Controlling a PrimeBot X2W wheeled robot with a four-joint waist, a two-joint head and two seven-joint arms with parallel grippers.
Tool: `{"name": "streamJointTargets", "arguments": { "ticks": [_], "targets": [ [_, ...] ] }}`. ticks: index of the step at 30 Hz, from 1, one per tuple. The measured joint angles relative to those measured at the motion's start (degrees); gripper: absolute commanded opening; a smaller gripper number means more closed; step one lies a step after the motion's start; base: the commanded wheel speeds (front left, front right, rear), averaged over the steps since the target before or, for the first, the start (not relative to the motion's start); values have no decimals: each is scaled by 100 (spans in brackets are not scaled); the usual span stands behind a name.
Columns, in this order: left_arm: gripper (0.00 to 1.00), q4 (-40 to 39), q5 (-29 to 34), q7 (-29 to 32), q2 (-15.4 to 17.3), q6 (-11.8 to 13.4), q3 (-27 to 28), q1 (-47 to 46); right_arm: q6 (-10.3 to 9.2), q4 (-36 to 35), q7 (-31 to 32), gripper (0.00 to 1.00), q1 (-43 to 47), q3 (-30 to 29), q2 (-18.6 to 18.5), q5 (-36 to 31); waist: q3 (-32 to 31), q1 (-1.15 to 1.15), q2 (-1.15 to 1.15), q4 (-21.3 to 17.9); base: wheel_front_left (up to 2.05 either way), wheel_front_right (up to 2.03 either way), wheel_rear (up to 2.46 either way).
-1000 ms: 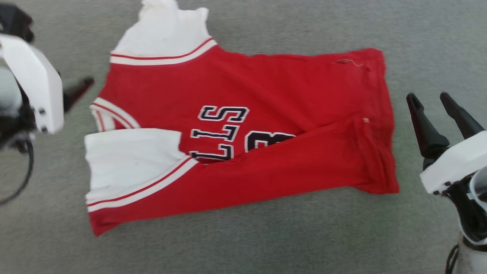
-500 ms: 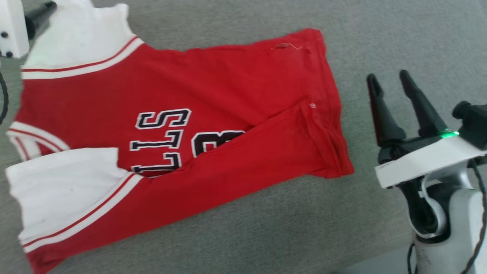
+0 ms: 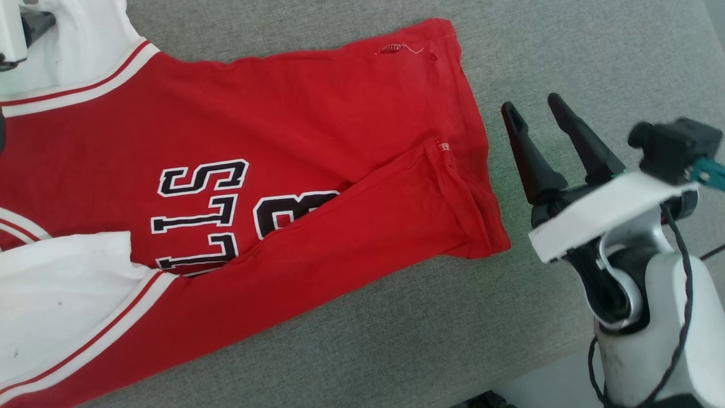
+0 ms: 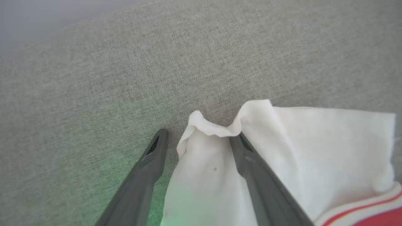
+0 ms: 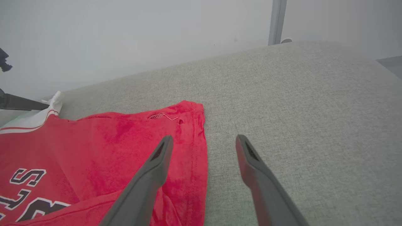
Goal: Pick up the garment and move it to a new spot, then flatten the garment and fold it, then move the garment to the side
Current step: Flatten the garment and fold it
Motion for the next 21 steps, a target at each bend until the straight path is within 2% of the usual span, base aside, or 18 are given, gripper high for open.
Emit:
{"name": "streamJointTargets", "arguments": {
  "ticks": [1, 9, 21],
  "targets": [
    [0, 56, 2, 109, -36, -7, -19, -65, 0, 45, 125, 100, -73, -9, 0, -27, 13, 0, 0, 9, 0, 0, 0],
    [0, 286, 7, 179, -348, -93, -101, -327, 0, 784, 1329, 100, -1298, -112, -2, -345, 93, 0, 0, 160, 0, 0, 0],
    [0, 599, 45, -180, -828, -260, -176, -564, -1, 3255, 2987, 100, -3275, 186, -1, -542, 164, 0, 0, 525, 0, 0, 0]
  ]
}}
